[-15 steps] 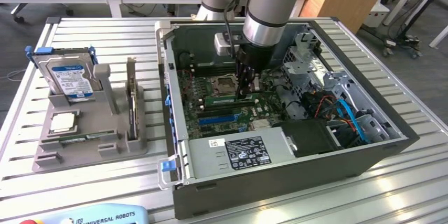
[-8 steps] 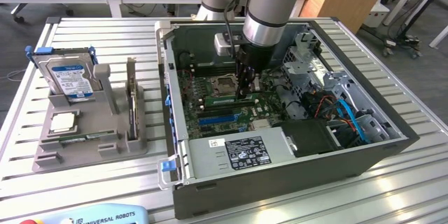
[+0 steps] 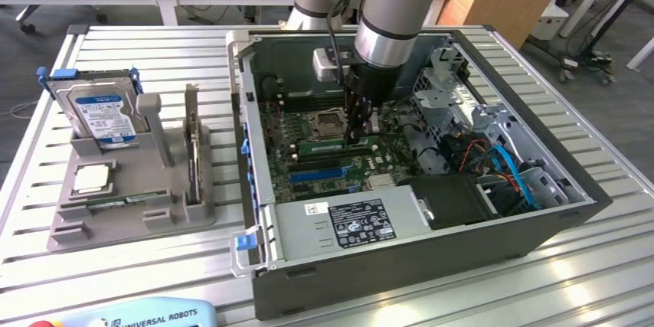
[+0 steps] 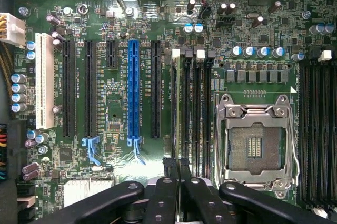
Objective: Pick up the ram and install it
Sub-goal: 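Insert the ram into the slot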
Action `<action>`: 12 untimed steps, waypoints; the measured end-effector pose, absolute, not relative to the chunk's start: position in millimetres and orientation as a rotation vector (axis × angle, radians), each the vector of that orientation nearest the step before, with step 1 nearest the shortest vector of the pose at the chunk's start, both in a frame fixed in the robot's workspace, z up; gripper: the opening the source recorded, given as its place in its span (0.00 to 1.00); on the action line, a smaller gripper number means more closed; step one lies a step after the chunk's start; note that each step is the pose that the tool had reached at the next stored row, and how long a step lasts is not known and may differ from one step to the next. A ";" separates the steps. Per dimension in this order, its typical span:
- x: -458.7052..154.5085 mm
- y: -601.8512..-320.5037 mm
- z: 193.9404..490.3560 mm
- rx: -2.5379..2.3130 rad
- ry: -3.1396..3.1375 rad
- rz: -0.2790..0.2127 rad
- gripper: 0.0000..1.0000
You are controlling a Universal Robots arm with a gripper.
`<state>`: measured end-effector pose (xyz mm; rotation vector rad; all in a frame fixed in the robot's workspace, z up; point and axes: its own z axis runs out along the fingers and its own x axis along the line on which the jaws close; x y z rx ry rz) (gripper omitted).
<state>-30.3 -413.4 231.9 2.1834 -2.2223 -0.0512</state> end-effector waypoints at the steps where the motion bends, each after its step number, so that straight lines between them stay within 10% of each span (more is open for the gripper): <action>1: -30.3 -413.4 231.9 2.183 -2.222 -0.051 0.12; 12: -30.3 -413.4 230.9 2.183 -2.222 -0.051 0.12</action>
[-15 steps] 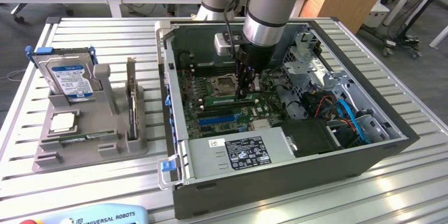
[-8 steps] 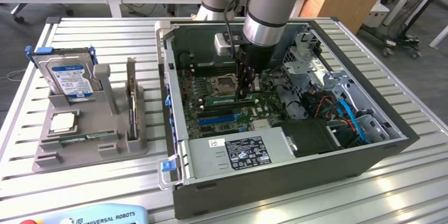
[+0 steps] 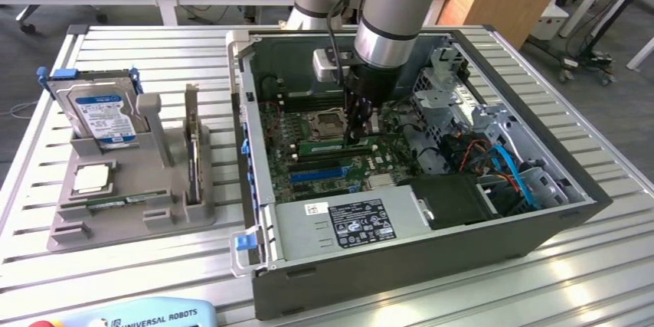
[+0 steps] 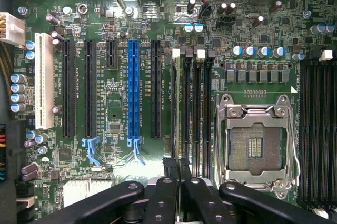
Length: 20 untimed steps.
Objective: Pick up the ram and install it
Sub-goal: 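Insert the ram into the slot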
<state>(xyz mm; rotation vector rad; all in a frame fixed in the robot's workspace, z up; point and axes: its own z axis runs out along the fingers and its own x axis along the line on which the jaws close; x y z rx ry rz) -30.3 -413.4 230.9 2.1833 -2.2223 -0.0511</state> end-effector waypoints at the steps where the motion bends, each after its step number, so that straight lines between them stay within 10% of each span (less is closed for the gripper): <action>1: -30.3 -413.4 230.9 2.183 -2.222 -0.051 0.12; 20: -30.3 -412.8 228.5 2.183 -2.222 -0.051 0.12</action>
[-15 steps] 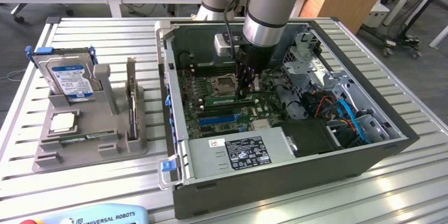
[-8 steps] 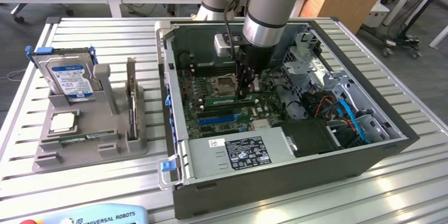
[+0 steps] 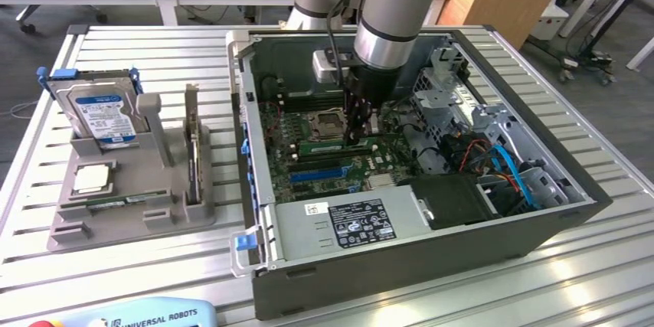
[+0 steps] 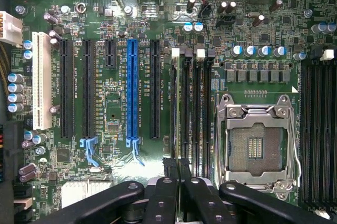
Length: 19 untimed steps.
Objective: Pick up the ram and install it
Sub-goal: 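Insert the ram into the slot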
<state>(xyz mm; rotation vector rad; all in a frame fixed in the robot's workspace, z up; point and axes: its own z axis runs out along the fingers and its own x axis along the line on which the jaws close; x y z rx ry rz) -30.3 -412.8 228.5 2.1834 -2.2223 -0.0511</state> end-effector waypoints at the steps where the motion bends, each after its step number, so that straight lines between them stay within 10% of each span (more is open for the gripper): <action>1: -30.3 -412.8 228.5 2.183 -2.222 -0.051 0.12; 19: -29.5 -412.8 228.4 2.199 -2.206 -0.051 0.12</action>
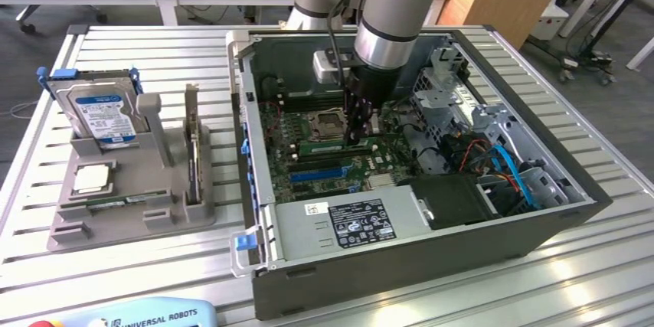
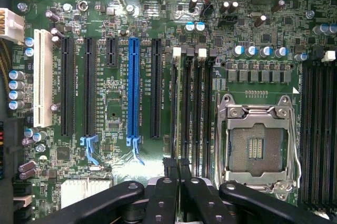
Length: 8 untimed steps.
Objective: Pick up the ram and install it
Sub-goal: 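Insert the ram into the slot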
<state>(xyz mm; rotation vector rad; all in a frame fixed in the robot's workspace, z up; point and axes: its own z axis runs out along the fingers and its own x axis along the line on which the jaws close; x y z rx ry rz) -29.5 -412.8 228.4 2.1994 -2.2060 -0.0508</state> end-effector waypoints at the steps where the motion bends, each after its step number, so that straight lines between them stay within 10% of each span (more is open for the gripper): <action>1: -29.5 -412.8 228.4 2.201 -2.205 -0.051 0.12; 8: -29.5 -412.7 227.3 2.202 -2.203 -0.051 0.12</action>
